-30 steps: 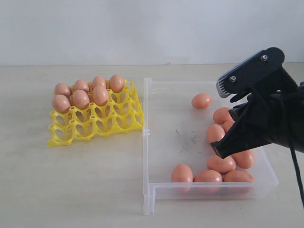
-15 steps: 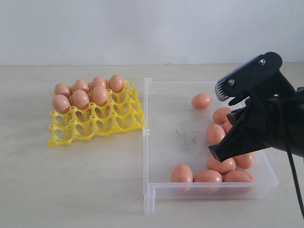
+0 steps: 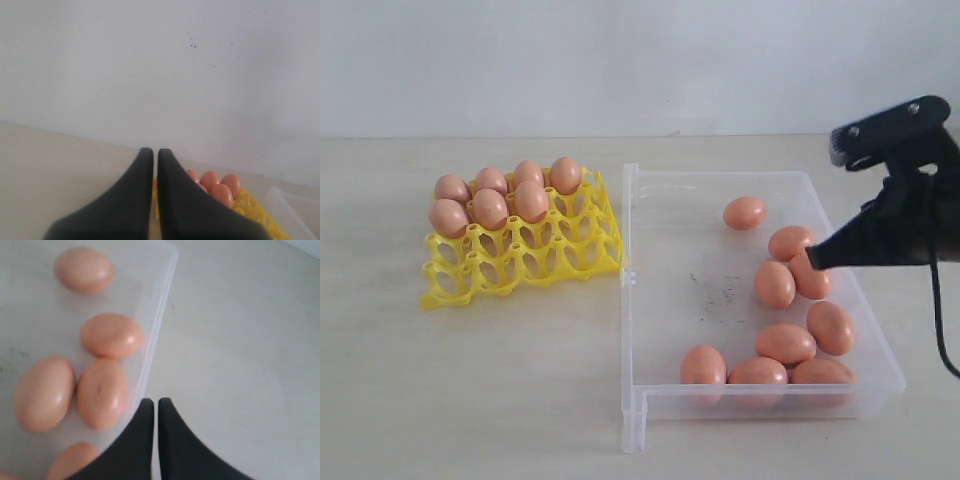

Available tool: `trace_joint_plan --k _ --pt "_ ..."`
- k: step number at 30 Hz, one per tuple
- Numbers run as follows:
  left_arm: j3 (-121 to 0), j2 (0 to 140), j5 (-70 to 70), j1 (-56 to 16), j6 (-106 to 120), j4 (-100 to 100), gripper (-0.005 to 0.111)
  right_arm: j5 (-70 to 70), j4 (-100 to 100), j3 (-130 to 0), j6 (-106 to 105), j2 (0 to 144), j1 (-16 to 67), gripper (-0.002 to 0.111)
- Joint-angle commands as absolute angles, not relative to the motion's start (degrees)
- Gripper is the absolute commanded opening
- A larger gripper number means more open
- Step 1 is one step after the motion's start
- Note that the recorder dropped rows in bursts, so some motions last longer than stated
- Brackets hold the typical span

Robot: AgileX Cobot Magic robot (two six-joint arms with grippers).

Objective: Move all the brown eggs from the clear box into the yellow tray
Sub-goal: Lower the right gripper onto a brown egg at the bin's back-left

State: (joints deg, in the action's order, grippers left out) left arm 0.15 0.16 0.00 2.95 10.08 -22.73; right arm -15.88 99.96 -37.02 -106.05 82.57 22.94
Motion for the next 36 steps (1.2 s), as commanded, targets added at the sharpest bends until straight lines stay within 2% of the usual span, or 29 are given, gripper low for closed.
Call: trace_joint_plan --k 1,4,6,9,11,15,22,24,25,28,30,32,36 --pt "0.00 0.00 0.00 2.71 10.60 -22.92 0.004 9.07 99.95 -42.04 -102.98 82.67 15.29 0.000" --pt "0.00 0.00 0.00 2.71 10.60 -22.92 0.004 14.38 92.11 -48.46 -92.19 85.02 15.15 0.000" --pt "0.00 0.00 0.00 2.71 10.60 -22.92 0.004 19.65 70.67 -55.49 -70.72 89.15 15.15 0.000" --pt "0.00 0.00 0.00 2.71 10.60 -22.92 0.004 35.73 9.44 -71.60 -18.81 95.85 15.15 0.000" --pt "0.00 0.00 0.00 2.71 10.60 -22.92 0.004 47.19 -8.45 -77.82 -4.87 96.64 15.15 0.000" --pt "0.00 0.00 0.00 2.71 10.60 -22.92 0.004 61.07 -4.66 -82.00 -16.21 98.25 16.98 0.000" --pt "0.00 0.00 0.00 2.71 10.60 -22.92 0.004 60.87 -3.82 -82.00 -10.57 110.11 20.00 0.000" --pt "0.00 0.00 0.00 2.71 10.60 -22.92 0.004 58.83 -1.85 -82.00 -10.66 112.01 20.00 0.008" --pt "0.00 0.00 0.00 2.71 10.60 -22.92 0.004 57.07 1.19 -82.00 -11.90 112.51 20.00 0.022" --pt "0.00 0.00 0.00 2.71 10.60 -22.92 0.004 54.19 5.80 -82.00 -12.52 112.62 20.00 0.051" --pt "0.00 0.00 0.00 2.71 10.60 -22.92 0.004 53.53 6.25 -82.00 -12.52 112.62 20.00 0.067" --pt "0.00 0.00 0.00 2.71 10.60 -22.92 0.004 53.53 6.25 -82.00 -12.11 112.62 20.00 0.070" --pt "0.00 0.00 0.00 2.71 10.60 -22.92 0.004 53.75 6.35 -82.00 -11.48 112.62 20.00 0.062"
